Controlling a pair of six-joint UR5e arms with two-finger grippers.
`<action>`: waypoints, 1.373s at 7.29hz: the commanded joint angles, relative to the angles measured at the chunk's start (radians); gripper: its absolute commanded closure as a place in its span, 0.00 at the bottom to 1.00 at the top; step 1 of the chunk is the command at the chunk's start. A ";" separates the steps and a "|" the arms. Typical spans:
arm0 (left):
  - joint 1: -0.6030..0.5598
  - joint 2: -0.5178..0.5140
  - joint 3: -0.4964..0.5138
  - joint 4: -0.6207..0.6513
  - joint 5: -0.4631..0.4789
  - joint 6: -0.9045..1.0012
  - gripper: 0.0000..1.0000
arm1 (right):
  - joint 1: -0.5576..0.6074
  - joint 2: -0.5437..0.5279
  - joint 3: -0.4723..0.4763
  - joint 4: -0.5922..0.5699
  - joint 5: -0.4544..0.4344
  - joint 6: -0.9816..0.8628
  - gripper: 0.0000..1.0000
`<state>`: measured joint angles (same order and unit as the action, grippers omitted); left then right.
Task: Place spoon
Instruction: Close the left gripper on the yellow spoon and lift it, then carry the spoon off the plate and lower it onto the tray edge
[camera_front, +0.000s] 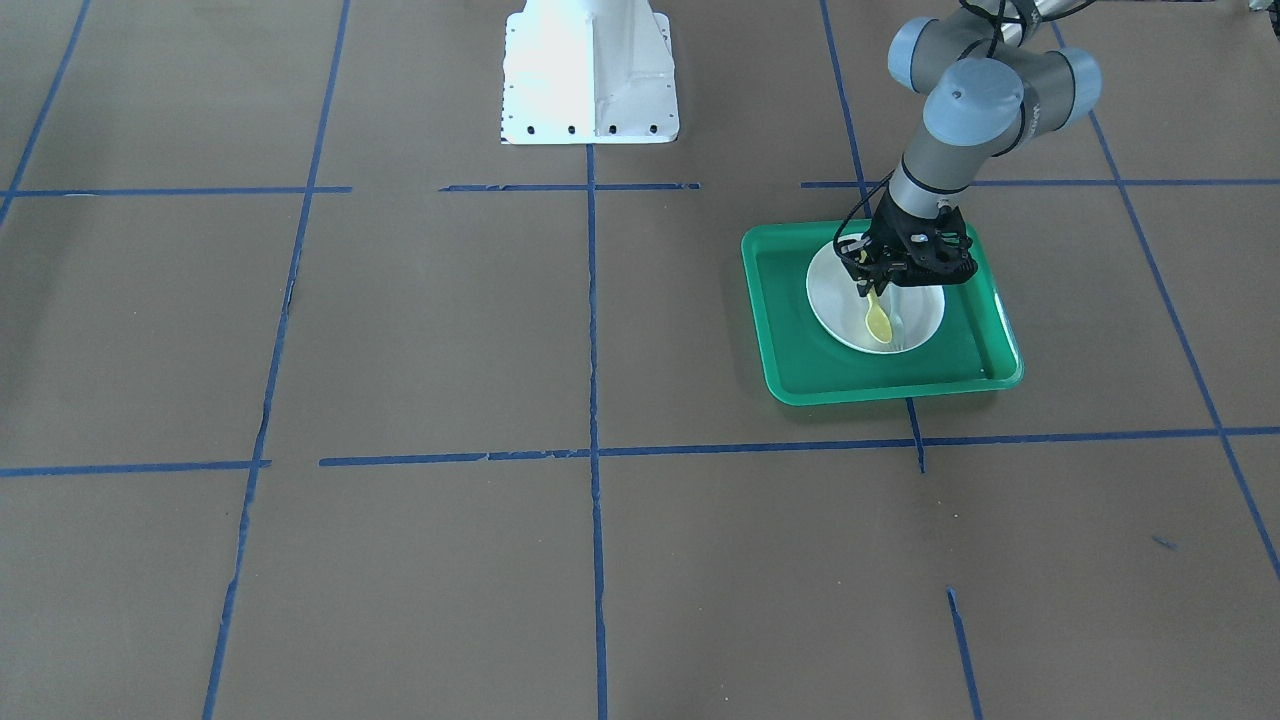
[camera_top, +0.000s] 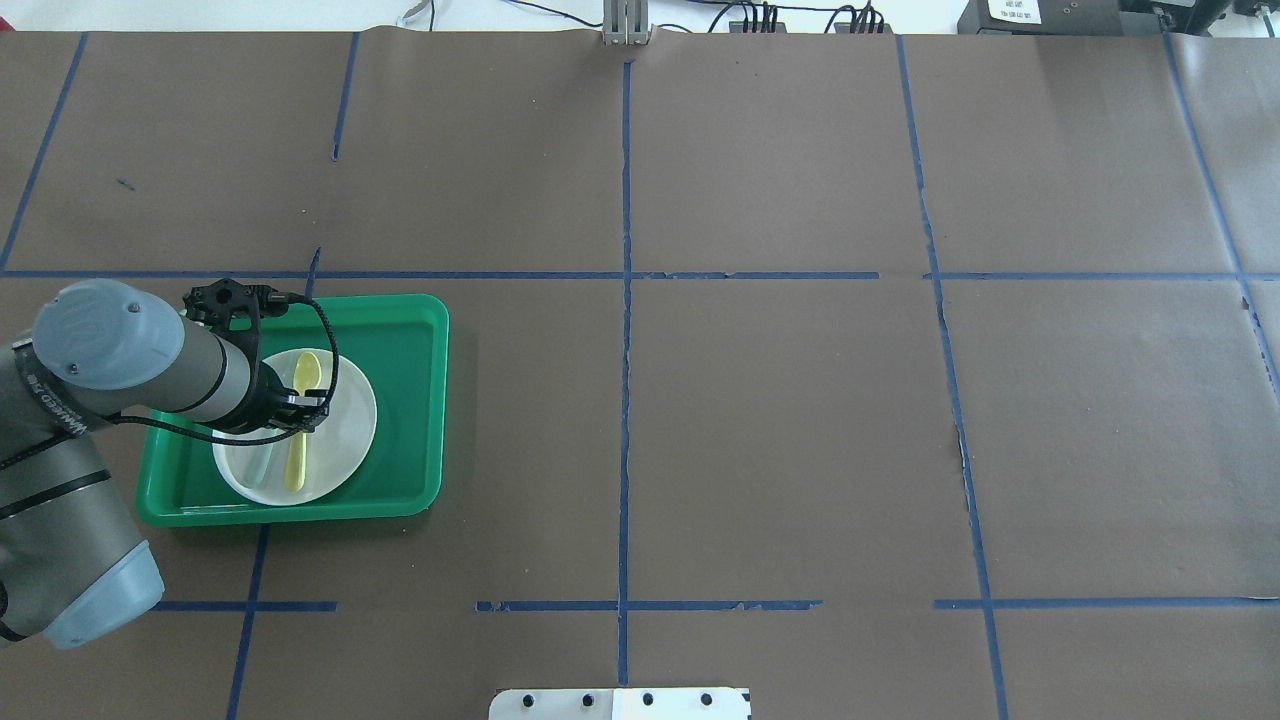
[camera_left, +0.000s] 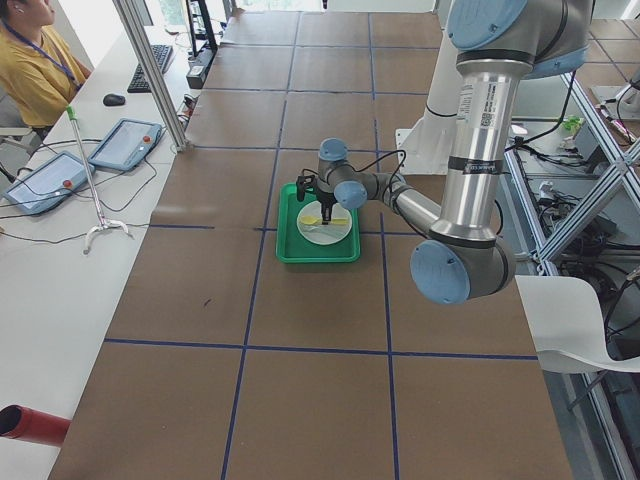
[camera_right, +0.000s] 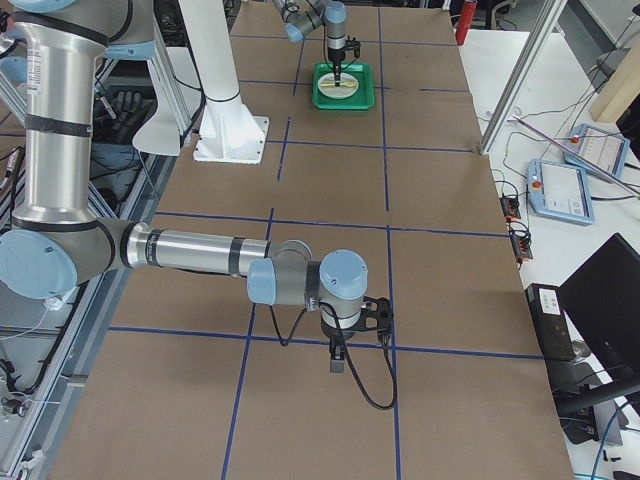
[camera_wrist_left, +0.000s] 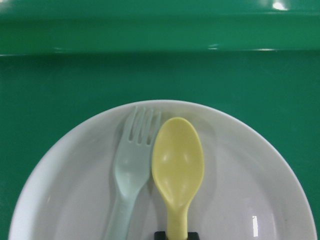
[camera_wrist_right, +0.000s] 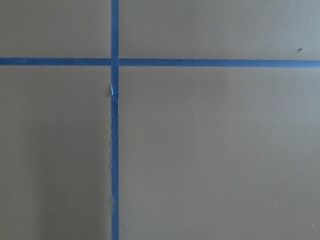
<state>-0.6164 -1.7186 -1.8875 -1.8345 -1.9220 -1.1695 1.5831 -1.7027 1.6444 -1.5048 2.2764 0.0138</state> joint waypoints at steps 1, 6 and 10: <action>-0.005 -0.099 -0.035 0.115 -0.008 -0.018 1.00 | 0.000 0.000 0.000 0.000 0.000 0.000 0.00; 0.023 -0.214 0.103 0.109 -0.005 -0.045 0.52 | 0.000 0.000 0.000 0.000 0.000 0.000 0.00; -0.015 -0.199 0.055 0.113 -0.014 -0.042 0.00 | 0.000 0.000 0.000 0.000 0.000 0.000 0.00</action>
<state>-0.6089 -1.9267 -1.8109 -1.7230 -1.9332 -1.2150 1.5831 -1.7027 1.6444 -1.5048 2.2764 0.0138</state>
